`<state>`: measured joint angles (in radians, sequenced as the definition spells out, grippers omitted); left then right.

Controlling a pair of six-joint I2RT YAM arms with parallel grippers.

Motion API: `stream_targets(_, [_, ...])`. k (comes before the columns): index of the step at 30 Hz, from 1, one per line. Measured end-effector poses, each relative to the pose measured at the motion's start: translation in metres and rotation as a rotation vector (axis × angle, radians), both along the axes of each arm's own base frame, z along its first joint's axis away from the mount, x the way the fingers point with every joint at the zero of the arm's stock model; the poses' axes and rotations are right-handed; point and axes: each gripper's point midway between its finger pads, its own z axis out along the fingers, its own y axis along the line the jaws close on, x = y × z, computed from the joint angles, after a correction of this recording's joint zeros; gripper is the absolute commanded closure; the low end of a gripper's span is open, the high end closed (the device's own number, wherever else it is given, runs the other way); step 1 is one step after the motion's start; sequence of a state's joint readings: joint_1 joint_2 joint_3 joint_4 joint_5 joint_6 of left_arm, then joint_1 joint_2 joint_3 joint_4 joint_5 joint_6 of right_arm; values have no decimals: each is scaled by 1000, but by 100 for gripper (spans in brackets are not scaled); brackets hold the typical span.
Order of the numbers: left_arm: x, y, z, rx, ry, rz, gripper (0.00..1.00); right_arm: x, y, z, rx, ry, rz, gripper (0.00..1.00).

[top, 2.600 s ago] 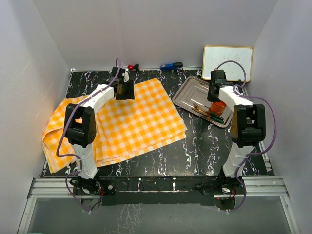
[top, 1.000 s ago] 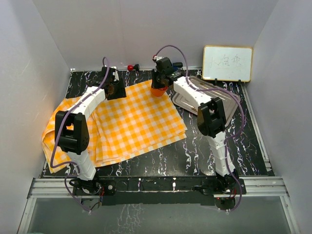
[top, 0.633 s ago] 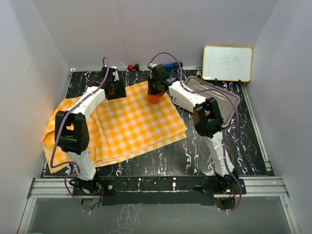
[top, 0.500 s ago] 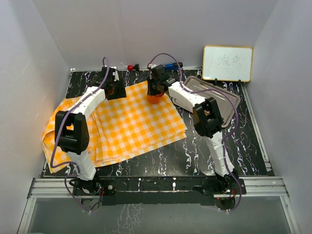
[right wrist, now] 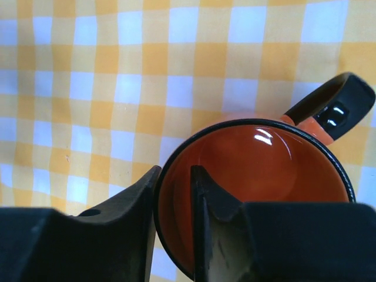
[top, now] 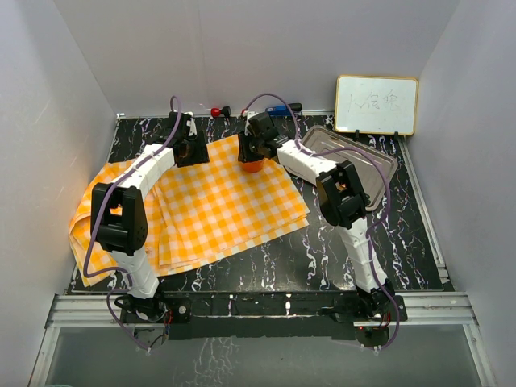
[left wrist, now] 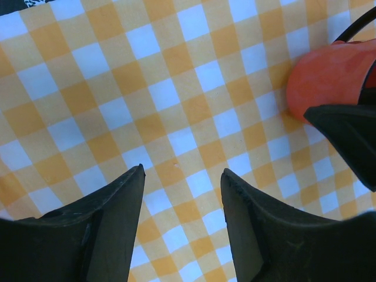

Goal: Set the dinner table for one person
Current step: Place the cup on the napkin.

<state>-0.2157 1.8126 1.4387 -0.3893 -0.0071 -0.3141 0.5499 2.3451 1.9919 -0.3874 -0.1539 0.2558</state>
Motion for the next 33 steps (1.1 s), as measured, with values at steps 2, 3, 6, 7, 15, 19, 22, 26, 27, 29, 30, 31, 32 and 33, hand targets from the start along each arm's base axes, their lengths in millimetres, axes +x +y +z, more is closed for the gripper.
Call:
stream_targets(2, [0,0,0,0,0,0,45,-5,5,-3,10,10,22,69])
stream_targets(3, [0,0,0,0,0,0,44,-6,6,-4,15,11,30,68])
stream_targets(6, [0,0,0,1,0,-1,38,-7,9,-3,27,8,44,62])
stream_targets(7, [0,0,0,2,0,-2,38,-6,9,-3,30,6,45,61])
stream_targets(15, [0,0,0,3,1,-3,35,-2,11,3,29,-27,55,56])
stream_targets(19, [-1,0,-1,4,5,-3,35,6,10,21,20,-64,50,54])
stream_targets(22, [-2,1,-1,6,8,-2,35,13,11,44,30,-112,43,54])
stream_targets(26, [-2,1,-1,5,9,-2,35,15,7,83,43,-176,30,52])
stream_targets(27, [-2,1,-1,4,10,-3,35,15,5,96,46,-197,22,49])
stream_targets(29, [-2,-1,-1,-6,11,-11,32,15,-4,127,46,-250,-11,43])
stream_targets(30, [-2,-3,0,-15,10,-16,32,15,-11,141,39,-281,-38,40])
stream_targets(31, [-2,-7,1,-34,9,-30,31,12,-21,157,27,-312,-72,40])
stream_targets(32, [-1,-12,2,-58,3,-43,31,10,-34,171,10,-341,-109,40])
stream_targets(33, [0,-18,5,-89,-7,-59,31,7,-48,183,-6,-364,-146,40])
